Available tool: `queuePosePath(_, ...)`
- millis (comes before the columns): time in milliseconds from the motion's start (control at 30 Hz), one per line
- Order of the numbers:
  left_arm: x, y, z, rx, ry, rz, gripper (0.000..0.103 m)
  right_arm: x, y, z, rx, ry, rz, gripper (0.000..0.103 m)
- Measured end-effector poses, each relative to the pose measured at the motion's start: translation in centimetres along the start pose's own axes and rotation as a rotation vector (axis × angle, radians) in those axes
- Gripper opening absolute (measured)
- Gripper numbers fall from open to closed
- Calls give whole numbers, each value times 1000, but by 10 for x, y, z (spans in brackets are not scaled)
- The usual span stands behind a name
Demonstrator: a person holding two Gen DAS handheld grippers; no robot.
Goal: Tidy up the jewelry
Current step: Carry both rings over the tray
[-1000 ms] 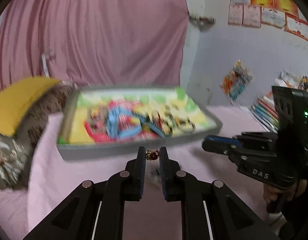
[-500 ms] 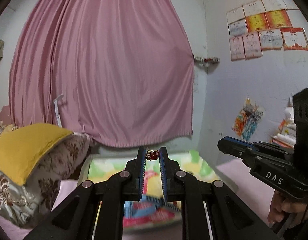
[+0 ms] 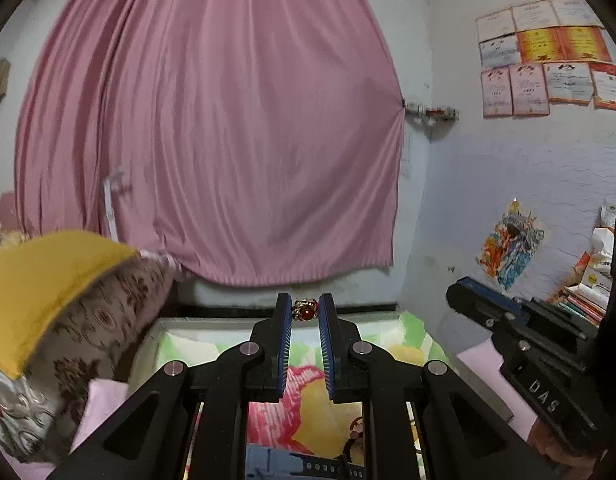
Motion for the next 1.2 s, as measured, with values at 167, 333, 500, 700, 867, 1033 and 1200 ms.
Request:
queuePosePath(167, 2, -22, 30, 145, -17, -13, 13, -18, -30, 31, 153, -28, 52, 6)
queuePosePath(333, 1, -50, 52, 293, -24, -10, 13, -36, -60, 49, 309, -28, 111, 6)
queuePosePath(500, 1, -67, 61, 381, -34, -9, 13, -45, -85, 63, 406, -7, 138, 6)
queuePosePath(700, 4, -75, 66, 438, -40, -11, 13, -41, -107, 74, 500, 12, 139, 6)
queuePosePath(867, 8, -79, 68, 470, -43, -24, 13, -39, -117, 79, 539, 12, 128, 6)
queuePosePath(1033, 7, -85, 72, 502, -47, -23, 13, -37, -120, 83, 565, 19, 135, 6)
queuePosePath(1200, 6, -87, 73, 516, -47, -11, 13, -37, -121, 82, 574, 19, 139, 6)
Point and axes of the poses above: each gripper's, at about its wrist camera, not at the fingertips, and z roughly the way its jaws point, x to its left, y to its top, the point moved 9 cm from there along z, roughly the way its jaws point, and after that the axes turned 7 degrees about z, right-handed, at the moved point
